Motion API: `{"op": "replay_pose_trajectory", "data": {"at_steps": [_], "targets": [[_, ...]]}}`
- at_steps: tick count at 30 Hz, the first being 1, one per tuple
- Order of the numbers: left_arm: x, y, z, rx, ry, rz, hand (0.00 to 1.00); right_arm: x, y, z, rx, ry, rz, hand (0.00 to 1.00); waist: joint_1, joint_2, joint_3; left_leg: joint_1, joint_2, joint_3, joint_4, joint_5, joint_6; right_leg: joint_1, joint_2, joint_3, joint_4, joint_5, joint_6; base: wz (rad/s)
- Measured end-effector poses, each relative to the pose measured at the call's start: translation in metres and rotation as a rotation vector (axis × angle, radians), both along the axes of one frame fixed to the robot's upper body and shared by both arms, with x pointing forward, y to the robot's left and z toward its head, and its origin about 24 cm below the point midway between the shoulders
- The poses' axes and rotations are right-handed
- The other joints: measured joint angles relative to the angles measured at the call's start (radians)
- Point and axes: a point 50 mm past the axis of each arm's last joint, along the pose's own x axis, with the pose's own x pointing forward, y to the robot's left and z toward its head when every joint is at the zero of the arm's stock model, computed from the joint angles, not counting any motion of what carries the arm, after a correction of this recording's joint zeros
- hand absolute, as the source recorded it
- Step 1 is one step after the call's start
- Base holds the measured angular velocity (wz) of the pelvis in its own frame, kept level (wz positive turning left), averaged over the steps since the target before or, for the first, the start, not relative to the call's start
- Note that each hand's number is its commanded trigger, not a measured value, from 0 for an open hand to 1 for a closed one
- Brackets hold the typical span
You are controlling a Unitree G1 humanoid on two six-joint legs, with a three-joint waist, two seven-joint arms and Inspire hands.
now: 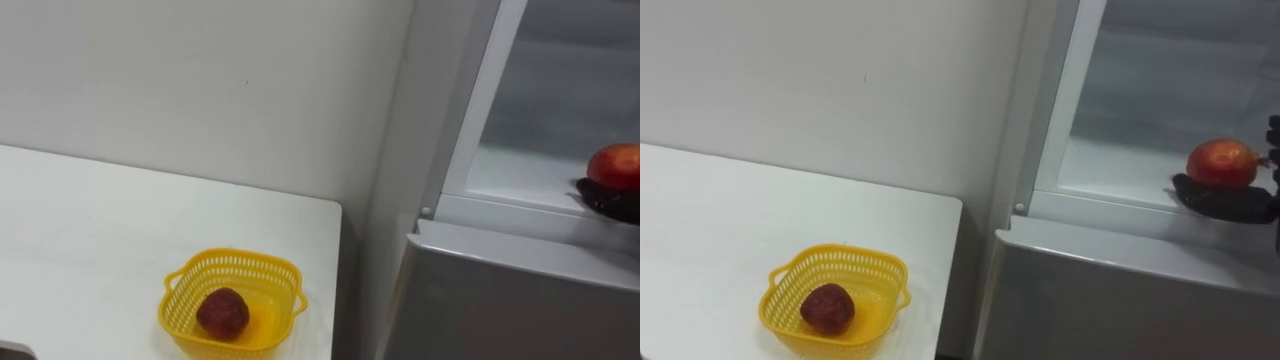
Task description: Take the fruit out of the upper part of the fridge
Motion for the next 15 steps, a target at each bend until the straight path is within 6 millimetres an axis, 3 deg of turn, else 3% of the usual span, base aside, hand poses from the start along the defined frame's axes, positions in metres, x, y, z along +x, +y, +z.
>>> {"op": "replay_pose_trajectory", "data": {"at_steps": [13,15], "targets": [[-0.0025,0.0002,-0.0001,0.001,0.017,0.007,0.0,0.0038,0.004,0.0028,0.005,0.027,0.091,0.0,0.006,0.007,-0.0055,0.005,0.0,0.0,0.005,0.0,0.0,0.003,0.001,0.001,0.001,0.0,0.0,0.0],[-0.0028,0.0001,-0.0002,0.0,0.019,0.008,0.0,0.0042,0.0046,0.0025,0.004,0.035,0.106,0.29,0.006,0.007,-0.0054,0.005,0.001,0.0,0.006,0.0,0.0,0.004,0.001,0.001,0.001,0.0,0.0,0.0]]}}
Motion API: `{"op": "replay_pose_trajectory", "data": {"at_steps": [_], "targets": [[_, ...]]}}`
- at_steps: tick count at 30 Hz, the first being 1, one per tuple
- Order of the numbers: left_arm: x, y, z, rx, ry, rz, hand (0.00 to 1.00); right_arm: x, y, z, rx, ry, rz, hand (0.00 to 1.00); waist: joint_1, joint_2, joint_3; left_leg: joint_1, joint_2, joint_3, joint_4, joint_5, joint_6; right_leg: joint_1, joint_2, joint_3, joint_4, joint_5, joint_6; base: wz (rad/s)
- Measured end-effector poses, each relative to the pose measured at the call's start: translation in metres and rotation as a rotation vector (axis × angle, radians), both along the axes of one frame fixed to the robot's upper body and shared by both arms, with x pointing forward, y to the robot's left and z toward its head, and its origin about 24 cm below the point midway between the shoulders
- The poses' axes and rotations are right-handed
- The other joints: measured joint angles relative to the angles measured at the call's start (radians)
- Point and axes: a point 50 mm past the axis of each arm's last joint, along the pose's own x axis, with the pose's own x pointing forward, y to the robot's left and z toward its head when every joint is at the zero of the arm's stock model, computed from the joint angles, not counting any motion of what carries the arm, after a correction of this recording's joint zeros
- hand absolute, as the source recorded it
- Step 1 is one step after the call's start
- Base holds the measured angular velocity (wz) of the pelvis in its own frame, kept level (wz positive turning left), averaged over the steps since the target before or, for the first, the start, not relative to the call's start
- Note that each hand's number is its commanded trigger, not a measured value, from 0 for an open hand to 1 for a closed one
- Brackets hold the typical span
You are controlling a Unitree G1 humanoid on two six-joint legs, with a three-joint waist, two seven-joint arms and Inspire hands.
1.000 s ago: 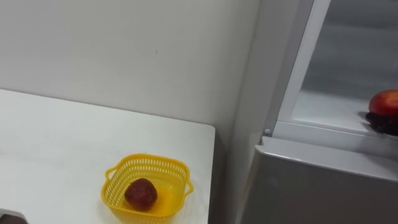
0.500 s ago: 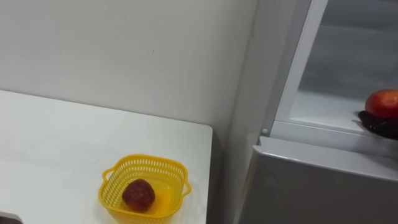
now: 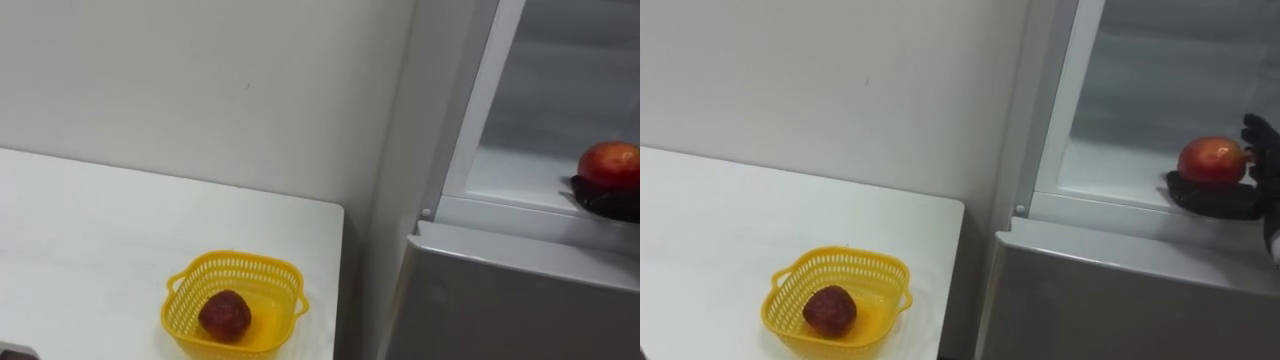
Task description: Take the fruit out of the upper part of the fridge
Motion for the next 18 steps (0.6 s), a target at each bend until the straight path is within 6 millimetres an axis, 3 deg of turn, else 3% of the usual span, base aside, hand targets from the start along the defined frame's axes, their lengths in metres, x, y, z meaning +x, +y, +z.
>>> {"op": "replay_pose_trajectory", "data": {"at_steps": [1,3,18], "targets": [[-0.0003,-0.0001,-0.0001,0.0,0.001,0.0,0.0,0.0001,0.0001,-0.0003,0.0,0.005,0.006,0.66,0.0,0.0,-0.0001,0.001,0.0,0.0,0.0,0.0,0.0,0.0,0.0,0.0,0.001,0.0,0.0,0.0],[-0.001,-0.0002,-0.0001,-0.001,0.004,0.001,0.0,0.0003,0.0003,-0.0007,0.0,0.012,0.014,1.0,0.002,-0.001,0.0004,0.001,0.0,0.0,0.0,0.0,0.0,0.0,0.0,0.0,0.0,0.0,0.0,0.0],[-0.0039,-0.0008,-0.0006,-0.01,0.019,0.005,0.0,0.0022,0.0029,0.0015,-0.015,0.016,0.035,1.0,0.006,-0.012,0.0031,0.0,-0.001,-0.008,0.001,0.0,0.0,0.001,0.0,-0.001,-0.001,0.0,0.0,0.0]]}}
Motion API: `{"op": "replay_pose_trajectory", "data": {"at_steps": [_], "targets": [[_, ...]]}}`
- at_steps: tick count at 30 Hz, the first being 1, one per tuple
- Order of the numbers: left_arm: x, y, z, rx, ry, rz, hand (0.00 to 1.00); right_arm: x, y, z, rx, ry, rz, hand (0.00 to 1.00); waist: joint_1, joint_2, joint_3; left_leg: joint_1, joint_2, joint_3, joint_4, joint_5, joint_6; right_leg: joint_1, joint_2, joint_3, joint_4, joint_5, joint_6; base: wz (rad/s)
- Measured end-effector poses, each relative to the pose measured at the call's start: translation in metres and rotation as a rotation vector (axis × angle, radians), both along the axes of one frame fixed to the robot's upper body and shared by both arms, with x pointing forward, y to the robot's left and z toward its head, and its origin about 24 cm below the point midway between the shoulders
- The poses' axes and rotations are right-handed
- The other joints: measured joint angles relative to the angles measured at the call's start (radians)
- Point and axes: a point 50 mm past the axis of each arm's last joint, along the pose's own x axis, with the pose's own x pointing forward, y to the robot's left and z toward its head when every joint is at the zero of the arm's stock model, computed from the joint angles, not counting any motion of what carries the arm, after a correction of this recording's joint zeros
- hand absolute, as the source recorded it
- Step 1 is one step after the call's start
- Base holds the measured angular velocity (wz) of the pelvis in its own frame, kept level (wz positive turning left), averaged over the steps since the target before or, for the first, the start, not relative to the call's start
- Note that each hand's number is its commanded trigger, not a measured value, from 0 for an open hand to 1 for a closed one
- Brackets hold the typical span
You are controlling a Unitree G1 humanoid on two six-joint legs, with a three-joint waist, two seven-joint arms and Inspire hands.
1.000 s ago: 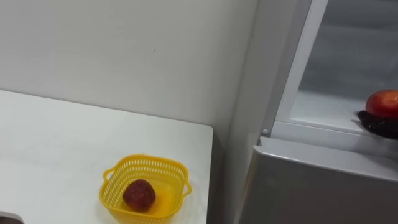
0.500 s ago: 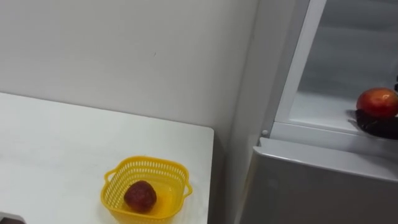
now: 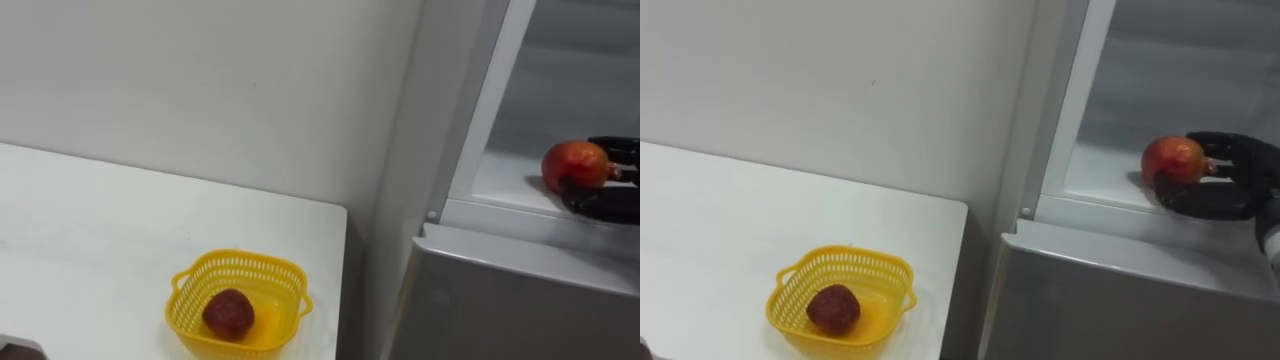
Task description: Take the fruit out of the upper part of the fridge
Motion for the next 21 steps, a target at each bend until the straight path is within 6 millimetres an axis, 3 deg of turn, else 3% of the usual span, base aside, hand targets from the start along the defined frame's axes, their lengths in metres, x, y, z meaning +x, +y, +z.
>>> {"op": "replay_pose_trajectory", "data": {"at_steps": [8,21], "targets": [[0.0023,0.0003,-0.0002,-0.002,0.002,-0.009,0.0,0.0069,0.0053,0.009,-0.027,-0.009,0.017,1.0,0.006,0.002,0.0024,-0.002,0.0,-0.004,0.0,0.0,0.0,0.0,0.0,-0.001,-0.002,0.0,0.0,0.0],[0.0044,0.0014,0.0001,-0.006,-0.009,-0.012,0.0,0.008,0.0074,0.0067,-0.019,-0.004,0.019,1.0,0.018,0.005,0.0052,-0.003,0.0,-0.004,0.002,0.0,0.0,0.003,-0.003,-0.009,-0.001,0.0,0.0,0.01]]}}
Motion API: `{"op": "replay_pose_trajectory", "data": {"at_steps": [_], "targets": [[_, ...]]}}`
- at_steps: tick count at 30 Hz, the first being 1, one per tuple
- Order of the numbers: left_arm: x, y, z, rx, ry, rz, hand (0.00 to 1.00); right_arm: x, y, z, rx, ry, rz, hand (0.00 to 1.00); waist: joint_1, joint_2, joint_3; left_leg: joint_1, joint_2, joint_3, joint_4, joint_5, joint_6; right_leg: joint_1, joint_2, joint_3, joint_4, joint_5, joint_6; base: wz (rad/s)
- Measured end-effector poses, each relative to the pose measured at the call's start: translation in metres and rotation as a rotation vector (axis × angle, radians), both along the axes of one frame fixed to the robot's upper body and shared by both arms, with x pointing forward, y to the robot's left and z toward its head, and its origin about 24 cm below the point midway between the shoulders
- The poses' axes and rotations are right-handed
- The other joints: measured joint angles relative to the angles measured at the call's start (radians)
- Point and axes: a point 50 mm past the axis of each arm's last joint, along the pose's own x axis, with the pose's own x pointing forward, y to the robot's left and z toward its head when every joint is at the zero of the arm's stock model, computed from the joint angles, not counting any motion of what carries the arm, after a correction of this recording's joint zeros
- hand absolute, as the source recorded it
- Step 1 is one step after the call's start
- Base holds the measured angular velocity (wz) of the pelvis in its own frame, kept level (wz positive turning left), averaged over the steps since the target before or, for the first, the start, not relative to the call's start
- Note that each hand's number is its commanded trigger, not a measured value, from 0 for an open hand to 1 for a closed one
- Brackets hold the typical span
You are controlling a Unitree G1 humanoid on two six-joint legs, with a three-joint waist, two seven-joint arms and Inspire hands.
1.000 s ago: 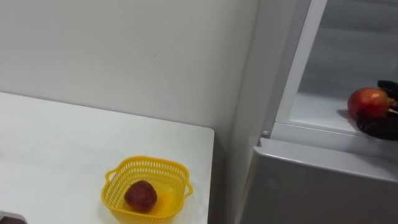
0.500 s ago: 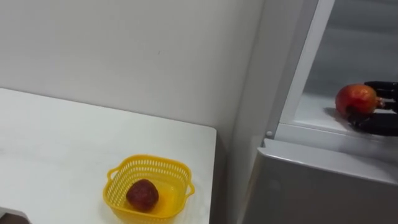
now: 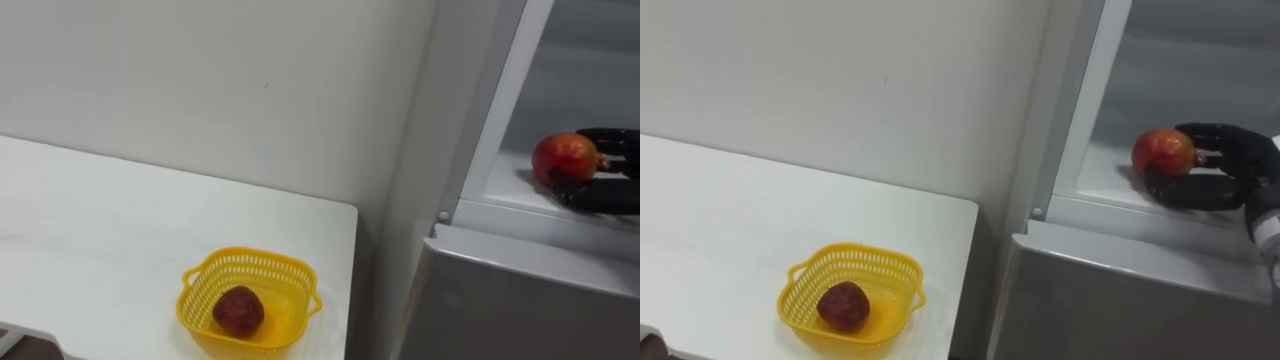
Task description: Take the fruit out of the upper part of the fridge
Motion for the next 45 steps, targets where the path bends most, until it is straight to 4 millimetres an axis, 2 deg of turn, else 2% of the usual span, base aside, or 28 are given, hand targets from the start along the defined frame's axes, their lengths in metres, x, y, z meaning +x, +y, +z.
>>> {"op": "replay_pose_trajectory", "data": {"at_steps": [3,6,8,11,14,16,21,24,27,29,33,36,38,45], "targets": [[0.001,0.0,0.0,0.003,-0.004,-0.002,0.0,0.0,0.001,0.002,0.002,-0.013,0.002,1.0,-0.001,0.004,-0.0002,0.0,0.0,0.002,-0.003,0.0,0.0,-0.007,0.004,0.01,-0.001,0.0,0.0,-0.03],[0.002,0.001,0.0,0.011,-0.009,-0.003,0.0,0.0,0.011,0.017,-0.019,-0.078,0.028,1.0,-0.007,0.014,-0.0013,-0.002,0.0,0.005,-0.005,0.0,0.0,-0.007,0.005,0.013,0.0,0.0,0.0,-0.02],[0.005,0.001,0.0,0.017,-0.018,-0.006,0.0,-0.002,0.018,0.026,-0.029,-0.133,0.035,1.0,-0.005,0.023,-0.0053,0.001,0.0,0.006,-0.004,0.0,0.0,-0.006,0.004,0.015,0.0,0.0,0.0,0.0],[0.009,0.001,0.0,0.024,-0.043,-0.015,0.0,-0.004,0.024,0.034,-0.032,-0.18,0.039,1.0,0.0,0.026,-0.0071,0.004,0.001,0.007,-0.004,0.0,0.0,-0.004,0.006,0.02,0.0,0.0,0.0,-0.03],[0.009,0.001,0.0,0.029,-0.043,-0.015,0.0,-0.01,0.036,0.039,-0.076,-0.222,0.071,1.0,-0.003,0.029,-0.0058,0.006,0.003,0.006,-0.004,0.0,0.0,-0.001,0.007,0.022,-0.001,0.0,0.0,-0.02],[0.009,0.0,0.0,0.028,-0.038,-0.028,0.0,-0.011,0.043,0.04,-0.077,-0.245,0.081,1.0,-0.006,0.034,-0.0018,0.015,0.002,0.003,-0.006,0.0,0.0,0.004,0.008,0.024,-0.002,0.0,0.0,0.0],[0.011,-0.003,-0.002,0.041,-0.037,-0.059,0.0,-0.022,0.06,0.039,-0.091,-0.3,0.107,1.0,-0.015,0.042,0.0,0.017,0.003,0.011,-0.009,0.0,0.0,0.004,0.008,0.03,-0.001,0.0,0.0,-0.01],[0.009,-0.006,-0.003,0.039,-0.034,-0.053,0.0,-0.029,0.07,0.049,-0.094,-0.373,0.111,1.0,-0.028,0.048,-0.0039,0.002,0.004,0.019,-0.011,0.0,0.0,-0.013,0.009,0.04,0.0,0.001,-0.001,-0.08],[0.009,-0.008,-0.003,0.047,-0.037,-0.05,0.0,-0.038,0.079,0.065,-0.092,-0.485,0.122,1.0,-0.035,0.063,-0.0119,0.0,0.007,0.032,-0.012,0.0,0.0,-0.019,0.012,0.051,0.001,0.004,-0.003,-0.12],[0.01,-0.008,-0.003,0.047,-0.044,-0.052,0.0,-0.042,0.082,0.07,-0.089,-0.527,0.125,1.0,-0.04,0.067,-0.0136,0.003,0.007,0.034,-0.012,0.0,0.0,-0.016,0.013,0.054,0.001,0.004,-0.003,-0.05],[0.009,-0.011,-0.004,0.037,-0.053,-0.051,0.0,-0.048,0.084,0.077,-0.072,-0.59,0.111,1.0,-0.05,0.076,-0.0097,0.005,0.009,0.042,-0.011,0.0,0.0,-0.017,0.014,0.061,0.003,0.005,-0.004,-0.05],[0.007,-0.011,-0.005,0.034,-0.042,-0.046,0.0,-0.06,0.09,0.078,-0.099,-0.632,0.104,1.0,-0.051,0.08,-0.0085,0.008,0.01,0.046,-0.011,0.0,0.0,-0.022,0.015,0.064,0.004,0.005,-0.004,-0.05],[0.007,-0.012,-0.005,0.03,-0.041,-0.044,0.0,-0.068,0.097,0.083,-0.13,-0.672,0.117,1.0,-0.053,0.085,-0.005,0.011,0.01,0.047,-0.011,0.0,0.0,-0.022,0.015,0.067,0.004,0.005,-0.004,-0.04],[0.016,-0.014,-0.006,0.015,-0.079,-0.065,0.0,-0.089,0.12,0.101,-0.276,-0.84,0.157,1.0,-0.049,0.083,-0.002,0.014,0.011,0.061,-0.013,0.0,0.0,-0.028,0.018,0.081,0.0,0.004,-0.004,-0.04]]}}
